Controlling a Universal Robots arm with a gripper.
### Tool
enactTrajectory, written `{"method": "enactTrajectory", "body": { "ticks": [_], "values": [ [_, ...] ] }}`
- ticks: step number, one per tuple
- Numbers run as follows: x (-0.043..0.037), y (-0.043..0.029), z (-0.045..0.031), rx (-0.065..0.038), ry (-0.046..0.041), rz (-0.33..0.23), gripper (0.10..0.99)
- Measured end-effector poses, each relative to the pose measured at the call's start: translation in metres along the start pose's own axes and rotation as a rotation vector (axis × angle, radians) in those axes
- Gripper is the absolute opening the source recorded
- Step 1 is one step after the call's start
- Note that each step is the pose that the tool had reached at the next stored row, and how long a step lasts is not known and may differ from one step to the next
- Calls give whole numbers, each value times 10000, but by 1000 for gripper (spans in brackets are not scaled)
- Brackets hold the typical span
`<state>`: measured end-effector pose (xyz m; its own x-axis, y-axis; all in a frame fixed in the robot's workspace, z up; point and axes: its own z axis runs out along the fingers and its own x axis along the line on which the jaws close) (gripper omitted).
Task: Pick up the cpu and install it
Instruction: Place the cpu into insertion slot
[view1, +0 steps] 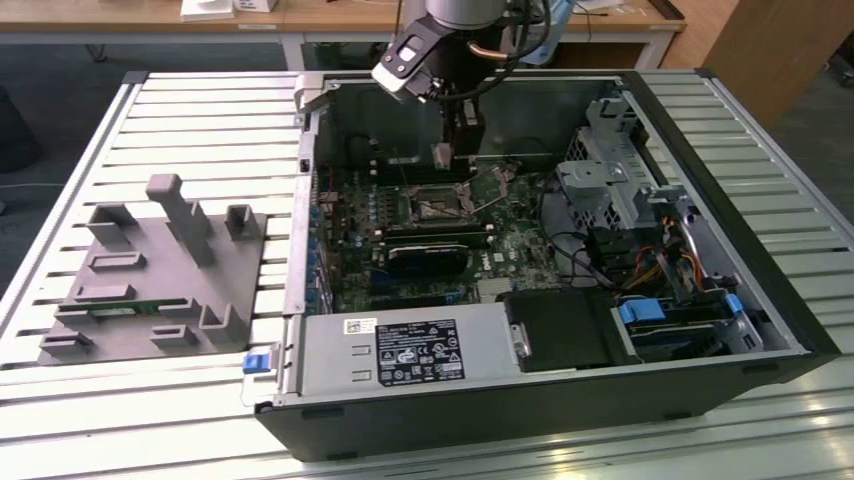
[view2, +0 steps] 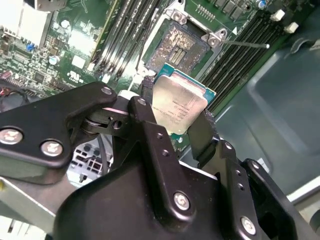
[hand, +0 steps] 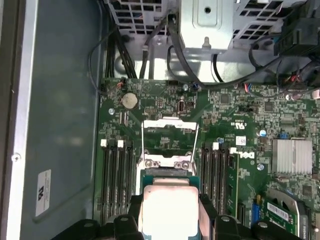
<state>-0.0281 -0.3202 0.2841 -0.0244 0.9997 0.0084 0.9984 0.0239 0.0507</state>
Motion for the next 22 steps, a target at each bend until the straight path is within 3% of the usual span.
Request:
{"method": "enactTrajectory", "body": {
  "ticks": [7,13,22],
  "values": [
    [7,-51,88,0,-2,45,529],
    [21,-71,171,-4,-26,505,529],
    [20,-120,318,-1,-10,146,529]
  ]
}}
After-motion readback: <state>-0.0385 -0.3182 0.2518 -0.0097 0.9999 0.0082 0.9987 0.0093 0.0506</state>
